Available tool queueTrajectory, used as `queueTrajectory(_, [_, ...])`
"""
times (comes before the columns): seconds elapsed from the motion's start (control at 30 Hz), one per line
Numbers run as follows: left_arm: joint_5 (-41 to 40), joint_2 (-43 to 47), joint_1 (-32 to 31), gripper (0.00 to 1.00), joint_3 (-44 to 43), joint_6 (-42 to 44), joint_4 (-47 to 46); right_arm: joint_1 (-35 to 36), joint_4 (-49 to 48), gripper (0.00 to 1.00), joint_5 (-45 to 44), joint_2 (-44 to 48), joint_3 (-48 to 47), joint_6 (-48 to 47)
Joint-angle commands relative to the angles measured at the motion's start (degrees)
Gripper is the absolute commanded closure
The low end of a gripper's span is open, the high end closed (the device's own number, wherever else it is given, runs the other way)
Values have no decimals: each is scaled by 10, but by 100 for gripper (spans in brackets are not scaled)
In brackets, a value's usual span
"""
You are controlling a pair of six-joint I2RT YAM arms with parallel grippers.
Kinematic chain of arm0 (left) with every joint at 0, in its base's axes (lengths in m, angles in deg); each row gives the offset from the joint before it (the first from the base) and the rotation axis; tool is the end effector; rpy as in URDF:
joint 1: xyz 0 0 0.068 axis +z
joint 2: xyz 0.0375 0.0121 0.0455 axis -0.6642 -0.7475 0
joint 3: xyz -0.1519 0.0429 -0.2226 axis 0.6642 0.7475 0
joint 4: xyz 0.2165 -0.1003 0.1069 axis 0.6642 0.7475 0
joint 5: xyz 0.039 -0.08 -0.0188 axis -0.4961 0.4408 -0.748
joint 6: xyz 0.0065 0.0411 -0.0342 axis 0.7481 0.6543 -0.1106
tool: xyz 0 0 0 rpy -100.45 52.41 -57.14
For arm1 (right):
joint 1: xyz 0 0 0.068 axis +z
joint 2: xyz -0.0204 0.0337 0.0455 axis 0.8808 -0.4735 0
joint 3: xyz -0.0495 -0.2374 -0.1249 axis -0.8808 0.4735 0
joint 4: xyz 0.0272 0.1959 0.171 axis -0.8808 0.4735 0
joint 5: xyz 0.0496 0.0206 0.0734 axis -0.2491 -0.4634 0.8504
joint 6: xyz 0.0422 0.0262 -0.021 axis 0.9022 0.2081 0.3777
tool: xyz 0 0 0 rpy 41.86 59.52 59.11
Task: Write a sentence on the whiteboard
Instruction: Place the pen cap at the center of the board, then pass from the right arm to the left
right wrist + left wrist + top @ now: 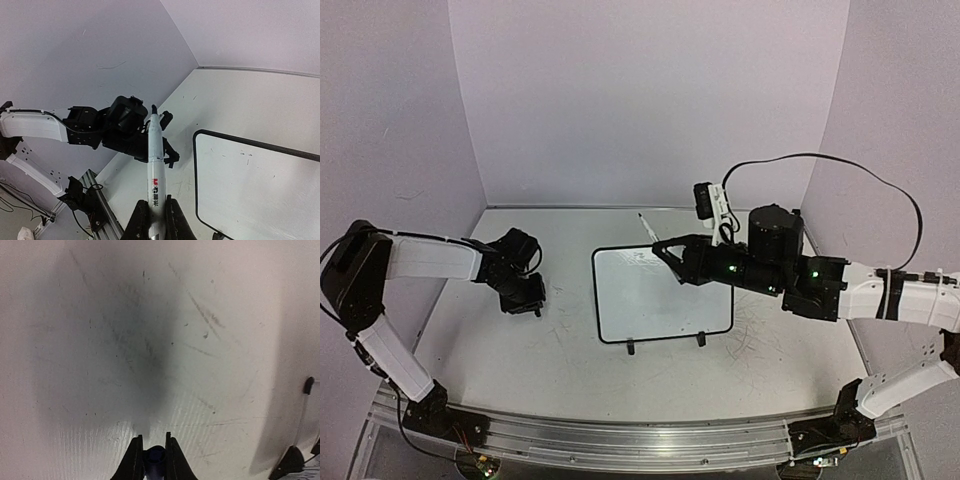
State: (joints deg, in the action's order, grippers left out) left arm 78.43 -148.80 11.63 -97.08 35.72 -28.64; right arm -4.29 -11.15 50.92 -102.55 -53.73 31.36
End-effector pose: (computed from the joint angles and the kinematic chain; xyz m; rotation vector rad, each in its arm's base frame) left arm 0.2592 -0.1481 0.1654 -0.3119 2.7288 -0.3272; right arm 0.1623 0.2621 0.3294 -0.5368 1.7514 1.2138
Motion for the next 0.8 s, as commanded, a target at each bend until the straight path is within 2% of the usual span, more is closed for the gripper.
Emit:
queueTrajectory(0.0, [12, -52, -3, 98, -22, 43, 21, 0, -5, 100, -13, 22, 2, -8])
queueTrajectory(0.13, [5, -70, -4, 96, -25, 41, 22, 0, -2, 100, -15, 23, 1, -13])
queueTrajectory(0.3, [-2, -40, -6, 74, -27, 40, 24, 1, 3, 100, -9, 18, -4, -20])
queueTrajectory(0.4, [-10, 13, -6, 62, -36, 44, 35, 0, 12, 100, -15, 18, -3, -29])
queueTrajectory(0.53, [-12, 89, -6, 54, -73, 54, 60, 0, 27, 100, -22, 18, -3, -51])
queueTrajectory(0.63, [31, 150, -18, 48, -109, 83, 44, 0, 53, 100, -11, 10, -13, -98])
queueTrajectory(0.7, [117, 185, -38, 41, -131, 119, 5, 0, 68, 100, -2, 7, -17, -126])
queueTrajectory(0.77, [199, 208, -81, 25, -148, 142, -53, 0, 82, 100, 3, 7, -21, -143])
